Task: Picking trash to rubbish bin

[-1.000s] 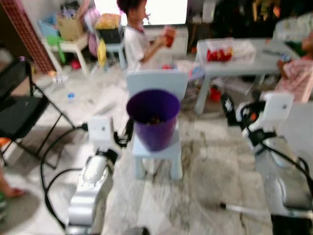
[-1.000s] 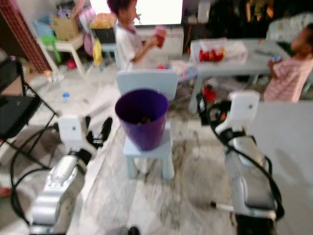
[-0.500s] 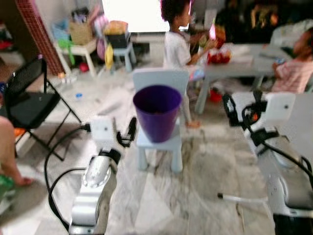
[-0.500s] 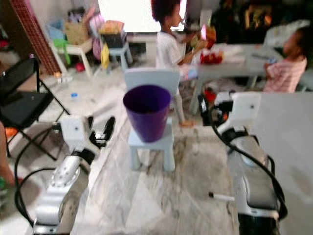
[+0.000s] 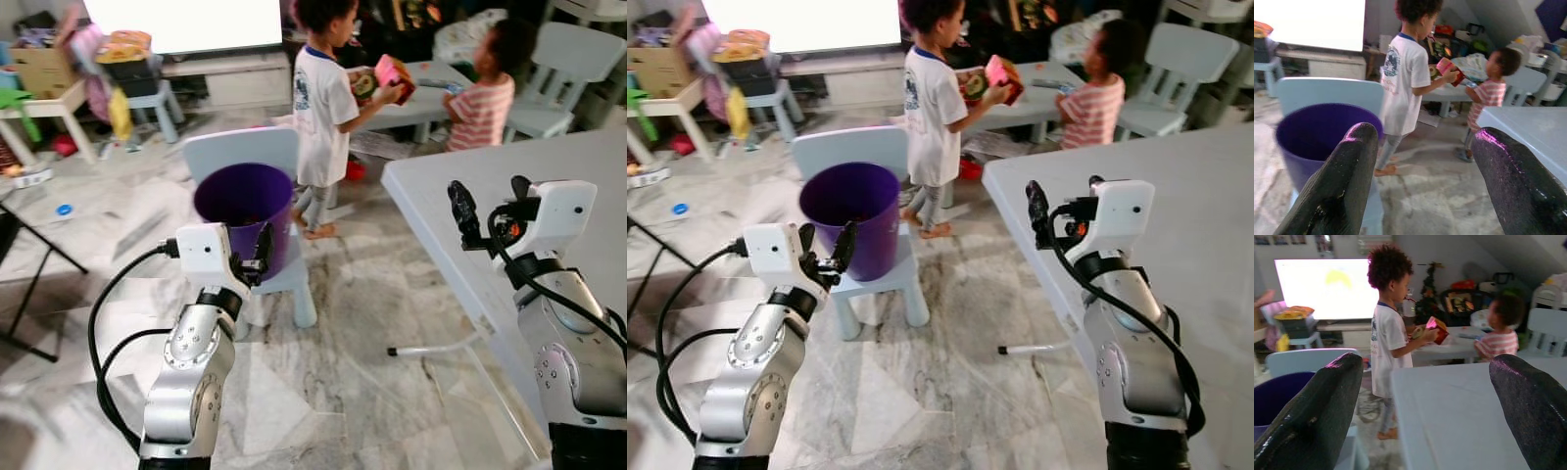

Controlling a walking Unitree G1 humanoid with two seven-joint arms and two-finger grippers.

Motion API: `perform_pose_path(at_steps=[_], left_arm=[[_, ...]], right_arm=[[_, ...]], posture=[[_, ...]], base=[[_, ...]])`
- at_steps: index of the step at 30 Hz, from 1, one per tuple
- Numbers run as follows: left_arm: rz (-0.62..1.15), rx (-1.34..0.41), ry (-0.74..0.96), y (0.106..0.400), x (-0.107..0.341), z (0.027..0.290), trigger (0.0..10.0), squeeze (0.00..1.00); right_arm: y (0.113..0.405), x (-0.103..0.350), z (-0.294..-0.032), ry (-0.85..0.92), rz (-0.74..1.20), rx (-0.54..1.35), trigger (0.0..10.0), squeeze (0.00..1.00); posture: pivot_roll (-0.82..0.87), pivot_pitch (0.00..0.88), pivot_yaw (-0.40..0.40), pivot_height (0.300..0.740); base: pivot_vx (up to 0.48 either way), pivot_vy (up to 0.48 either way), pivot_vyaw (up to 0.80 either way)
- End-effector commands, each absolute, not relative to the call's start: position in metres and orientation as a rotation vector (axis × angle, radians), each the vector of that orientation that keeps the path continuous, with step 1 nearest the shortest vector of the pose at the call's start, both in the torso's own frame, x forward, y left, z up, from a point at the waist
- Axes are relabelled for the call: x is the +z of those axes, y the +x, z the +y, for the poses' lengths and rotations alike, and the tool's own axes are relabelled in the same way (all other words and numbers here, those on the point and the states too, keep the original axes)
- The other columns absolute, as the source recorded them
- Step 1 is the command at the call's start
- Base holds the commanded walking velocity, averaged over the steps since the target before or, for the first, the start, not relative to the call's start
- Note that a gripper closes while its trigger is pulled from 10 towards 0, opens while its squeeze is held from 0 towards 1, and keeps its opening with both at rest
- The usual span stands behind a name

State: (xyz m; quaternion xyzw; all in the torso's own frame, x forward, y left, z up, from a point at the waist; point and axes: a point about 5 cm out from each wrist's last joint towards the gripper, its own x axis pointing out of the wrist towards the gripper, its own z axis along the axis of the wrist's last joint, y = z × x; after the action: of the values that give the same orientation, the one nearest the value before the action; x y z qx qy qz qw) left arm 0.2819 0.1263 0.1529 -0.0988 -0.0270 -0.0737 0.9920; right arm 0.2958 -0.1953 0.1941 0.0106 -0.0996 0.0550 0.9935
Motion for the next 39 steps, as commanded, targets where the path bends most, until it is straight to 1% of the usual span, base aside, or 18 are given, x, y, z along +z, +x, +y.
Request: perform_pose_path(at_steps=[1,3,15,19,39], left_arm=[[-0.035,-0.143,-0.201,0.2829,0.1503,0.1269,10.0,0.00],[-0.035,-0.143,-0.202,0.2829,0.1503,0.1270,10.0,0.00],[-0.032,-0.145,-0.209,0.2826,0.1501,0.1276,10.0,0.00],[-0.029,-0.147,-0.212,0.2826,0.1497,0.1276,10.0,0.00],[-0.024,-0.151,-0.208,0.2833,0.1483,0.1270,10.0,0.00]], right_arm=[[0.2969,0.1939,-0.1942,0.023,-0.193,0.116,10.0,0.00],[0.2968,0.1937,-0.1940,0.026,-0.193,0.118,10.0,0.00],[0.2966,0.1927,-0.1930,0.025,-0.190,0.125,10.0,0.00],[0.2963,0.1925,-0.1928,0.025,-0.190,0.125,10.0,0.00],[0.2981,0.1933,-0.1931,0.023,-0.192,0.129,10.0,0.00]], posture=[[0.00,0.043,0.000,0.740],[0.00,0.043,0.000,0.740],[0.01,0.047,-0.001,0.740],[0.01,0.047,-0.001,0.740],[0.01,0.038,-0.003,0.740]], base=[[0.000,0.000,-0.80],[0.000,0.000,-0.73],[0.000,0.000,0.00],[0.000,0.326,0.00],[0.000,0.480,0.00]])
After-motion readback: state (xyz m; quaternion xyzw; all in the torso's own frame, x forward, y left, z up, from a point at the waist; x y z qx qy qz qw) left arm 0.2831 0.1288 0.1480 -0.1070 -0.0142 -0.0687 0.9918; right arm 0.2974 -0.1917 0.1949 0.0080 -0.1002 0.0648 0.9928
